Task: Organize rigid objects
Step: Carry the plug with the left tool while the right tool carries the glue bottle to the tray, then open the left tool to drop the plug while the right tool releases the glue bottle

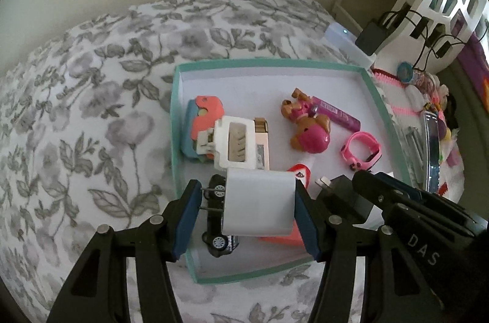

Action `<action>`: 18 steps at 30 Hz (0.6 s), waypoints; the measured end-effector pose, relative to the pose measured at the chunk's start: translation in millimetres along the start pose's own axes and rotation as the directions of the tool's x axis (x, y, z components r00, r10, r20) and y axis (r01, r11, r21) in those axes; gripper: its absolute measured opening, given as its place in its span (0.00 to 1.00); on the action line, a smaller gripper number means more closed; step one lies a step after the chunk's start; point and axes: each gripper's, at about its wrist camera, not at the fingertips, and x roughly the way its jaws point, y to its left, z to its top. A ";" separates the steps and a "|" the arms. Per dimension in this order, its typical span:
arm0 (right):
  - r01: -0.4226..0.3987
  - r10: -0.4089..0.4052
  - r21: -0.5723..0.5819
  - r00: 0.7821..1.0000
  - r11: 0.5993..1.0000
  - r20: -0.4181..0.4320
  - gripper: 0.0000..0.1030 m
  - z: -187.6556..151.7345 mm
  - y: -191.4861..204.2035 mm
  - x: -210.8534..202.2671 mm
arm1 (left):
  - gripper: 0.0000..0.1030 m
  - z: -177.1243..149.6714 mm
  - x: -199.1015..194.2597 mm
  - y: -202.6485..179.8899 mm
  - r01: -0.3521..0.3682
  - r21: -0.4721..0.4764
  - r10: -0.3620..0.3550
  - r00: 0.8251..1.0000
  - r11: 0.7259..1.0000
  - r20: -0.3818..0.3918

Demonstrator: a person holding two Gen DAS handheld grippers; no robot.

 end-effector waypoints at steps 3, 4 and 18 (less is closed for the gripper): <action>0.018 -0.018 -0.005 1.000 1.000 -0.002 0.26 -0.3 -1.6 1.2 | 0.59 0.7 5.2 -2.3 0.005 0.000 -0.005 1.000 1.000 -0.005; 0.023 -0.023 -0.006 1.000 1.000 -0.002 0.26 -0.3 -2.2 1.5 | 0.59 1.4 6.8 -2.2 0.010 -0.004 -0.010 1.000 1.000 -0.008; 0.028 -0.028 0.000 1.000 1.000 -0.010 0.26 -1.6 -5.5 4.1 | 0.65 2.5 -1.6 10.3 0.023 -0.051 -0.022 1.000 0.998 0.019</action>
